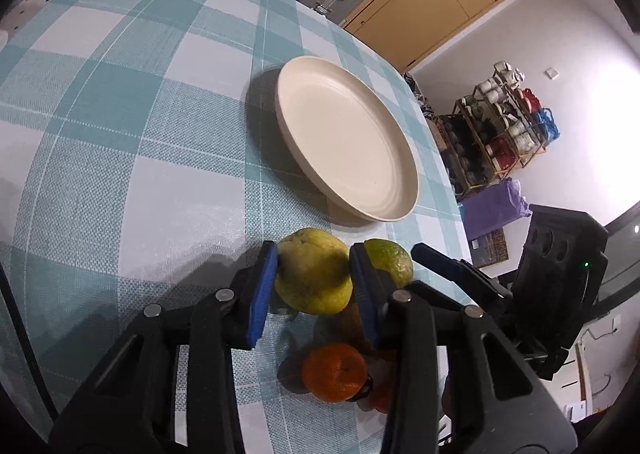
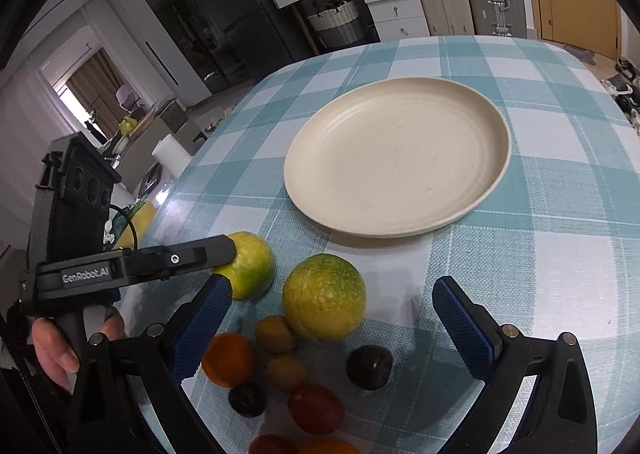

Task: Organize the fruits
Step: 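Lower the left tool and close it on the large yellow-green citrus while the right tool grasps the green citrus, then carry both citrus onto the cream plate and open both tools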

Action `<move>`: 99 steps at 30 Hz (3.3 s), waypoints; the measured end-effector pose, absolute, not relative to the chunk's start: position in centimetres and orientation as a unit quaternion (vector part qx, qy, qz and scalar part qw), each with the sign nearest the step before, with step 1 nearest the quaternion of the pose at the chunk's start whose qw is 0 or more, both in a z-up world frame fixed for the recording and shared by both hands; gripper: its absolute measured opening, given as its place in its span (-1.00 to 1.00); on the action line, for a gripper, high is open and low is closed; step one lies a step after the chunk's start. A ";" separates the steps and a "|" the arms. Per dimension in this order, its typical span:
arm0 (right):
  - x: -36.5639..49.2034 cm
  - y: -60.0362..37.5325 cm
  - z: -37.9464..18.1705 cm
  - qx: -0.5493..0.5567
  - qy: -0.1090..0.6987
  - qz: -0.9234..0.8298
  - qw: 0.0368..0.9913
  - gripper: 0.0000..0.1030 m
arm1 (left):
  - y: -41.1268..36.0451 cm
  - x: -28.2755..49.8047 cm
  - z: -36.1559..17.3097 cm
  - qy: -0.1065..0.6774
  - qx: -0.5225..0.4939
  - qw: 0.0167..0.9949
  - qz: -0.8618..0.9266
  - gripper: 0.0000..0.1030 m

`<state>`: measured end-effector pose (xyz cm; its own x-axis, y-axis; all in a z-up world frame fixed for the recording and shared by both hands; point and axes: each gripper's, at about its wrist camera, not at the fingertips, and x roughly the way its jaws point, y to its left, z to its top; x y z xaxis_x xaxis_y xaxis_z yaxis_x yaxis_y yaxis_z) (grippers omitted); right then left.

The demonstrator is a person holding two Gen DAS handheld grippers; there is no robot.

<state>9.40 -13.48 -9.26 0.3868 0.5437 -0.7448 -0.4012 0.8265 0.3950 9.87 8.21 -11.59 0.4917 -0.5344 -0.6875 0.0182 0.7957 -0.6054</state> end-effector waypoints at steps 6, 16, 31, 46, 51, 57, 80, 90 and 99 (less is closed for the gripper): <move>9.8 -12.8 -10.1 0.066 0.494 0.285 0.819 0.56 | 8.1 9.9 -12.0 0.479 -0.285 0.813 -0.168 -0.20; 9.6 -12.6 -10.8 0.063 0.496 0.293 0.815 -0.06 | 6.6 10.2 -12.8 0.496 -0.281 0.802 -0.178 -0.07; 9.0 -15.5 -8.3 0.094 0.454 0.293 0.836 -0.06 | 6.1 10.2 -12.7 0.499 -0.272 0.805 -0.171 -0.14; 11.2 -16.2 -6.0 0.085 0.420 0.294 0.854 -0.06 | 7.5 12.8 -7.0 0.451 -0.263 0.831 -0.189 -0.14; 13.3 -17.1 -5.1 0.079 0.407 0.285 0.864 -0.06 | 6.8 15.6 -5.6 0.448 -0.251 0.836 -0.192 -0.14; 16.5 -17.9 -3.8 0.074 0.391 0.279 0.874 -0.06 | 5.3 19.8 -5.2 0.454 -0.245 0.832 -0.201 -0.14; 26.6 -16.1 -9.3 0.073 0.435 0.287 0.851 -0.06 | 3.3 30.1 -10.0 0.495 -0.247 0.812 -0.187 -0.14; 27.5 -16.0 -10.9 0.082 0.443 0.290 0.844 -0.05 | 2.2 32.0 -11.1 0.504 -0.241 0.808 -0.187 -0.13; 26.2 -17.3 -8.9 0.097 0.405 0.285 0.863 0.35 | 2.2 31.4 -9.8 0.498 -0.229 0.819 -0.170 0.01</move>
<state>26.16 -17.25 -8.95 0.5087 0.5710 -0.6443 -0.4140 0.8185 0.3984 31.39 2.18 -9.84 0.4473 -0.5061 -0.7374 0.0500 0.8373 -0.5444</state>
